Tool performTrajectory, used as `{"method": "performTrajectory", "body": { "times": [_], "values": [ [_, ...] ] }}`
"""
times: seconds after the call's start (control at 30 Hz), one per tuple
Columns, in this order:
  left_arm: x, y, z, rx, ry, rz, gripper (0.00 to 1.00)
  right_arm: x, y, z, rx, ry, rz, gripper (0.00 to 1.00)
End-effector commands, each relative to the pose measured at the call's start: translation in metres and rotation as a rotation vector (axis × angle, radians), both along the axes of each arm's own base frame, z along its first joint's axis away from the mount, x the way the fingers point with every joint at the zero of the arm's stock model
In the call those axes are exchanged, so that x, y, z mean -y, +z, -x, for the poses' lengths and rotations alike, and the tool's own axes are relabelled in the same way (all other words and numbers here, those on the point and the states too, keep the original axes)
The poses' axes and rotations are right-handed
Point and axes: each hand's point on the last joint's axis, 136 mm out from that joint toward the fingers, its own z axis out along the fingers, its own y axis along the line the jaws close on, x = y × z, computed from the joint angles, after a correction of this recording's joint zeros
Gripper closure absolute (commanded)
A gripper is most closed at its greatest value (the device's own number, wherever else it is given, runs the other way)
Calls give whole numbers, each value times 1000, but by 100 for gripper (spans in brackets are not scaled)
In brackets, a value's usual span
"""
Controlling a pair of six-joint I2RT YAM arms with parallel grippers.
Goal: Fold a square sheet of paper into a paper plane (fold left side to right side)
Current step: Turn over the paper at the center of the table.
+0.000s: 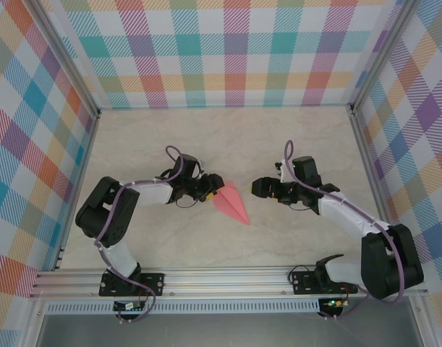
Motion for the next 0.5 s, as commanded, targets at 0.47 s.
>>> {"method": "performTrajectory", "body": {
  "times": [0.47],
  "values": [
    [41,-2,-22,25,-61,79,74,12,20,19,-23,12,-136,0]
  ]
}}
